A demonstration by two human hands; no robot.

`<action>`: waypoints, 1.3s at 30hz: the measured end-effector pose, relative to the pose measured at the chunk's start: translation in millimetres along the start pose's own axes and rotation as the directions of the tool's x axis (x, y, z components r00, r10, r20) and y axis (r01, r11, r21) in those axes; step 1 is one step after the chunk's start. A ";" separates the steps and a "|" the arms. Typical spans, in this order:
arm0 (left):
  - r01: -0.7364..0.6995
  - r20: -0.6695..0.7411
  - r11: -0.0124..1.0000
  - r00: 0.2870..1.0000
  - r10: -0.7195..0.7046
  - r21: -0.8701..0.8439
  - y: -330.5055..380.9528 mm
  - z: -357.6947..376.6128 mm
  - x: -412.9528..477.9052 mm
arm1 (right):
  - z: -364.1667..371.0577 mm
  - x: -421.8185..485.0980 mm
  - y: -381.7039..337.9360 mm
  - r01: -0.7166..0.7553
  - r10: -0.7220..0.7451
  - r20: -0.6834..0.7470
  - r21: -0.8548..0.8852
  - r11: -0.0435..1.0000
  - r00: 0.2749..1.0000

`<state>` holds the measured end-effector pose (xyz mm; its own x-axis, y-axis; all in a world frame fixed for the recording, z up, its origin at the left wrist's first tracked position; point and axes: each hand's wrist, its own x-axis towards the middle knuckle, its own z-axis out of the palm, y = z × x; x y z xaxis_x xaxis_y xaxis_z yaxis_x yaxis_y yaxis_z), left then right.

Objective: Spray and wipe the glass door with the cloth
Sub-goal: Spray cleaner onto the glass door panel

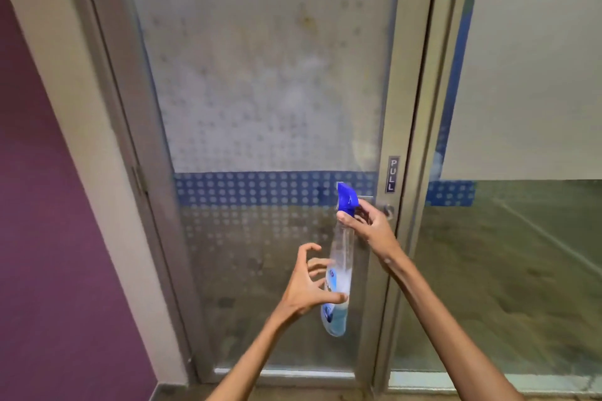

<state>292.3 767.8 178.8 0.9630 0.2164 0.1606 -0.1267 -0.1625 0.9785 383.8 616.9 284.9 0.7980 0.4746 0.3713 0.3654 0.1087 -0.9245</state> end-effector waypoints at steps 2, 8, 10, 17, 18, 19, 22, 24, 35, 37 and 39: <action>0.001 0.008 1.000 1.000 -0.001 -0.001 2.0 -19.0 12.3 | 16.0 20.6 0.1 0.026 -0.026 0.026 -0.001 1.000 0.999; -0.046 -0.014 0.999 0.999 0.047 0.023 21.1 -76.4 60.7 | 69.2 103.2 -18.9 0.087 -0.087 -0.002 0.055 0.995 0.996; -0.061 -0.042 0.998 0.997 0.063 0.035 34.4 -95.7 77.1 | 94.1 130.5 -28.1 0.126 -0.120 -0.076 0.080 0.989 0.990; -0.174 -0.179 0.983 0.967 0.182 0.061 71.3 -165.6 135.3 | 163.2 218.7 -72.3 0.164 -0.158 -0.075 0.079 0.983 0.985; -0.186 -0.195 0.981 0.961 0.194 0.059 76.2 -176.9 141.6 | 171.8 228.8 -77.5 0.162 -0.158 -0.055 0.086 0.983 0.986; -0.196 -0.212 0.979 0.956 0.205 0.063 81.0 -188.1 147.4 | 180.7 237.9 -81.9 0.166 -0.163 -0.038 0.085 0.982 0.986; -0.233 -0.236 0.968 0.939 0.249 0.093 91.3 -223.0 164.8 | 209.6 261.4 -92.1 0.201 -0.199 -0.027 0.071 0.977 0.980; -0.259 -0.230 0.959 0.932 0.280 0.118 98.5 -245.2 173.7 | 229.9 275.0 -97.3 0.241 -0.239 -0.064 0.042 0.970 0.969; -0.377 -0.266 0.844 0.830 0.491 0.380 159.7 -387.4 235.5 | 308.9 351.0 -154.0 0.302 -0.289 -0.205 0.033 0.953 0.935; -0.351 -0.366 0.757 0.713 0.598 0.551 177.5 -415.8 256.2 | 321.8 358.5 -161.5 0.297 -0.287 -0.217 0.011 0.955 0.933; -0.345 -0.411 0.645 0.550 0.727 0.682 195.9 -442.8 276.4 | 331.7 362.6 -167.0 0.302 -0.302 -0.228 -0.033 0.953 0.926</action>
<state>428.3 1222.0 472.1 0.3395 0.3960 0.8532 -0.2519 -0.8356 0.4882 453.3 1060.6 545.1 0.7377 0.2071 0.6425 0.6054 0.2181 -0.7655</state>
